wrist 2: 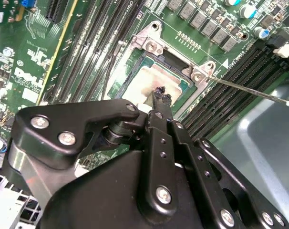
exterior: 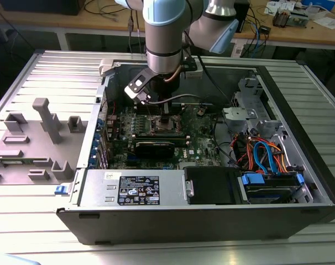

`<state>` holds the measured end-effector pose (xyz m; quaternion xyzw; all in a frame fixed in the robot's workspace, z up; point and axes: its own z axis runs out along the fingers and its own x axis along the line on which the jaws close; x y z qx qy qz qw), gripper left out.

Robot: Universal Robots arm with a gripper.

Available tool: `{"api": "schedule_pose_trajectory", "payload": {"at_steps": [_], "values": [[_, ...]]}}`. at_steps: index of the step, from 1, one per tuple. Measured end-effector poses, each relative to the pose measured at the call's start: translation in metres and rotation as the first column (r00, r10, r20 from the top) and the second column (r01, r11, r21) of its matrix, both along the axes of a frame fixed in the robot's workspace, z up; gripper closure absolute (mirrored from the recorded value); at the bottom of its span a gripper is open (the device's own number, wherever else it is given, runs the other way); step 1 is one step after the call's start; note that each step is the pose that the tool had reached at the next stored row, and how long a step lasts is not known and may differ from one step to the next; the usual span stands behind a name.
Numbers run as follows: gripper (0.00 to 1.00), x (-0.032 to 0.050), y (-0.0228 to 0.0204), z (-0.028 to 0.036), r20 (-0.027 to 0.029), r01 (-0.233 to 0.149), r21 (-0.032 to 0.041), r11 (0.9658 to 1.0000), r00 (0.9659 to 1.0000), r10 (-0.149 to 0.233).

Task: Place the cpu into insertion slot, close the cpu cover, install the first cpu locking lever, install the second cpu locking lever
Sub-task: 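Close the cpu cover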

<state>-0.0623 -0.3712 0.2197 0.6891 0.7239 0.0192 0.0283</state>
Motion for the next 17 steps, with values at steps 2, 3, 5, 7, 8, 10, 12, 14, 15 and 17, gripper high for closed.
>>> {"api": "schedule_pose_trajectory", "payload": {"at_steps": [2, 3, 5, 7, 8, 10, 12, 14, 15, 17], "values": [[0.89, 0.0000, 0.0000, 0.0098, 0.0000, 0.000, 0.0000, 1.0000, 1.0000, 0.000], [0.89, 0.0000, 0.0000, 0.0098, 0.0001, 0.001, 0.0001, 1.0000, 1.0000, -0.001], [0.89, 0.0012, 0.0000, 0.0099, -0.0001, 0.001, -0.0001, 1.0000, 1.0000, -0.001], [0.89, 0.0013, 0.0000, 0.0098, 0.0000, 0.001, -0.0001, 1.0000, 1.0000, -0.001], [0.89, 0.0016, 0.0000, 0.0098, -0.0001, 0.001, -0.0001, 1.0000, 1.0000, -0.001], [0.89, 0.0018, 0.0000, 0.0098, 0.0000, 0.001, -0.0001, 1.0000, 1.0000, -0.001], [0.89, 0.0018, 0.0000, 0.0098, 0.0000, 0.001, 0.0000, 1.0000, 1.0000, -0.001], [0.89, 0.0019, 0.0000, 0.0098, 0.0000, 0.001, 0.0000, 1.0000, 1.0000, -0.001], [0.89, 0.0019, 0.0000, 0.0098, 0.0000, 0.001, -0.0001, 1.0000, 1.0000, -0.001], [0.89, 0.0019, 0.0000, 0.0098, -0.0001, 0.001, -0.0001, 1.0000, 1.0000, -0.001]]}}
